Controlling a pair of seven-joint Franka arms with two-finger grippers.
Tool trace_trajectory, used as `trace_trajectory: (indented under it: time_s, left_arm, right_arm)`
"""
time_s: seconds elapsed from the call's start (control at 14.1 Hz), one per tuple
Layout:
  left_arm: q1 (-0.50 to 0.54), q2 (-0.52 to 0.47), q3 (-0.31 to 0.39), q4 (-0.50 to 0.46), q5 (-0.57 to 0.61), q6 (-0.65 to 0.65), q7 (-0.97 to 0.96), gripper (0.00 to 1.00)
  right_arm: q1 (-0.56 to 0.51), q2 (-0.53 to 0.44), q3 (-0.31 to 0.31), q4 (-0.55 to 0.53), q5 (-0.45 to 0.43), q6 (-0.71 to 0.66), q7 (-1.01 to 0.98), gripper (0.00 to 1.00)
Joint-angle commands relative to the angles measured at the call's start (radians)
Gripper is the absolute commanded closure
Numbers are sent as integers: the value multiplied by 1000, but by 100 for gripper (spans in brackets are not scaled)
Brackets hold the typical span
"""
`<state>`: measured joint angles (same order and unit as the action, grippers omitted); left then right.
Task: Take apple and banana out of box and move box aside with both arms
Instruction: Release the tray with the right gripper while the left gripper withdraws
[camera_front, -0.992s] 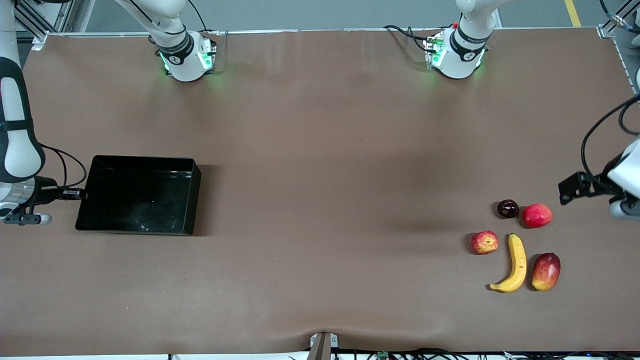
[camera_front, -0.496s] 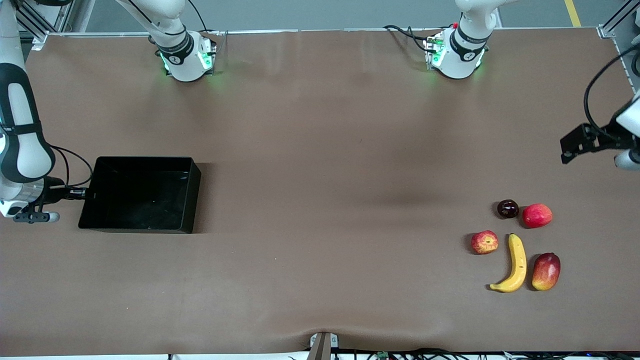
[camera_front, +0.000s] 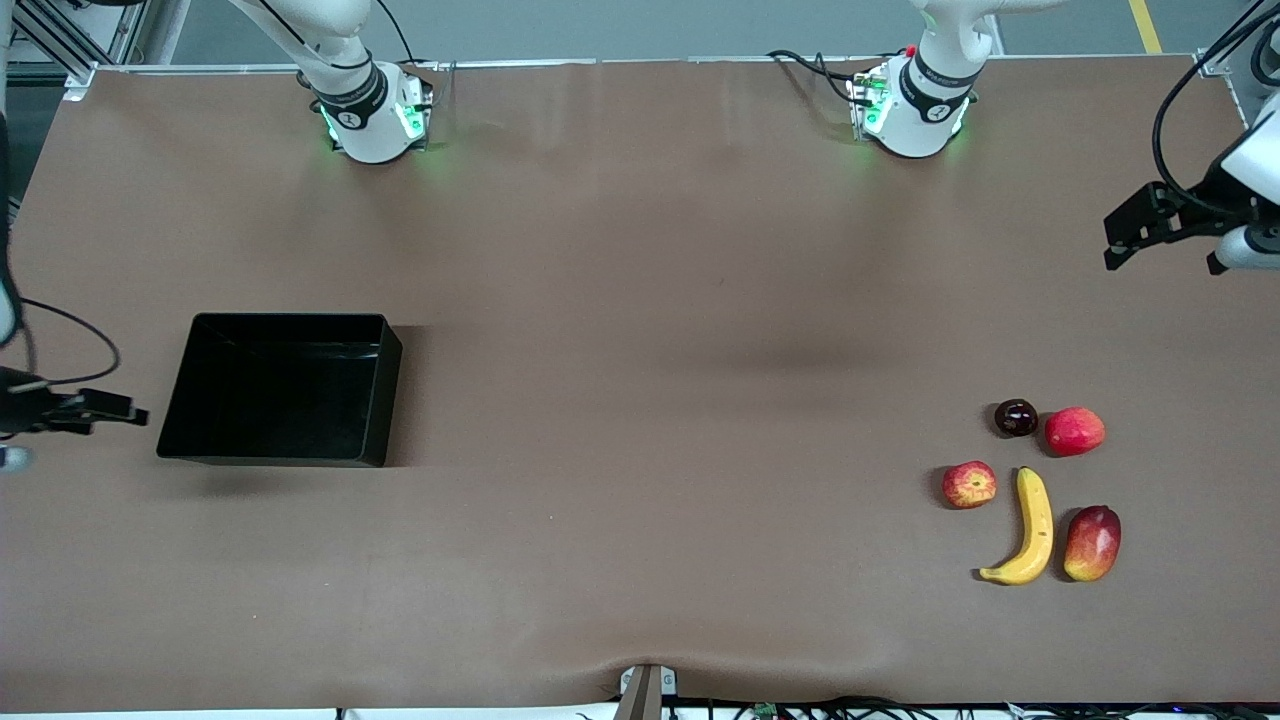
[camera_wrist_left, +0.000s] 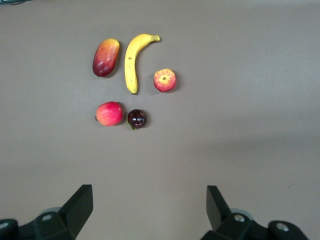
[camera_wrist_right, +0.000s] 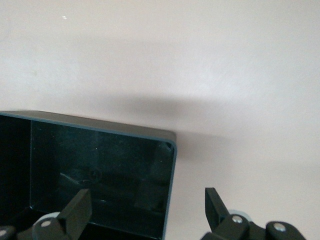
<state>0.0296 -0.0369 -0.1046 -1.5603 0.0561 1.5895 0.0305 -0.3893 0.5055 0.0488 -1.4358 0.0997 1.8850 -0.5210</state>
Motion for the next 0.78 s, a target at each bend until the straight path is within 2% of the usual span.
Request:
trace_trajectory:
  time_s: [0.0,0.14,0.35,0.43,0.71]
  left_arm:
    - [-10,-29,9,-34,-16,-6,-9,0]
    - [-11,-25,9,-32,-16,-6,-9,0]
    - [-13,-23,5,-37,-18,-8,-6,0]
    - [-13,-21,5,-37,-18,-8,-4,0]
    - [-8,-21,5,-34,-19,-26,-7,0]
  right_arm:
    - [79,-2,-6,190,-103,-95,-8,0]
    - [99,-19,17,250,-92,-202,-7,0]
    - [177,-82,43,253,-89,-225,24,0]
    - [190,-134,43,239,-84,-239,68,0]
    - [279,-241,46,222,-93,-423,369,0]
